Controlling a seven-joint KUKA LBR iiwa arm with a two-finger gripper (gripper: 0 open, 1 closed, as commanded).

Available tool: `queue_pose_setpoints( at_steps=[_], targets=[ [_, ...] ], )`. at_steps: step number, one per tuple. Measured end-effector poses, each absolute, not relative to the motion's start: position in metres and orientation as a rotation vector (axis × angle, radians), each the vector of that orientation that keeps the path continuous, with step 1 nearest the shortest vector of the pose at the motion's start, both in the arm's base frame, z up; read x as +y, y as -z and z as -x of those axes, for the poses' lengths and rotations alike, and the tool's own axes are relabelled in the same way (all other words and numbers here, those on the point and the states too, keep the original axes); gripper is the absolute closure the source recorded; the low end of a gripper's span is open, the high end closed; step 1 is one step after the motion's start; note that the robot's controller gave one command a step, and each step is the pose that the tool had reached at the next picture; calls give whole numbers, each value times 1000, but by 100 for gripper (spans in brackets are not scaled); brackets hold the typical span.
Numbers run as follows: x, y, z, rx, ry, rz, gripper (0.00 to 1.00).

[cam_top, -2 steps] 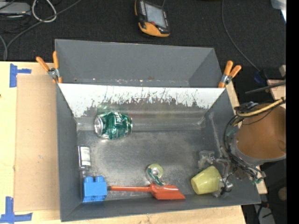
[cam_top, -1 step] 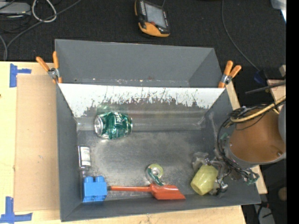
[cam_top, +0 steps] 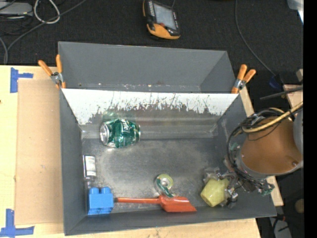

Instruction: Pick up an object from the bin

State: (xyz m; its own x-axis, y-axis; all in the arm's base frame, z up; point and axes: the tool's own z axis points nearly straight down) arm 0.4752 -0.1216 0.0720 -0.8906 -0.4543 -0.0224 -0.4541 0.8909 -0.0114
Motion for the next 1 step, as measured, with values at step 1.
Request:
queue_pose_setpoints(
  at_steps=[1],
  targets=[
    [-121, -72, -475, 3029, 9, 734, 100]
  ],
)
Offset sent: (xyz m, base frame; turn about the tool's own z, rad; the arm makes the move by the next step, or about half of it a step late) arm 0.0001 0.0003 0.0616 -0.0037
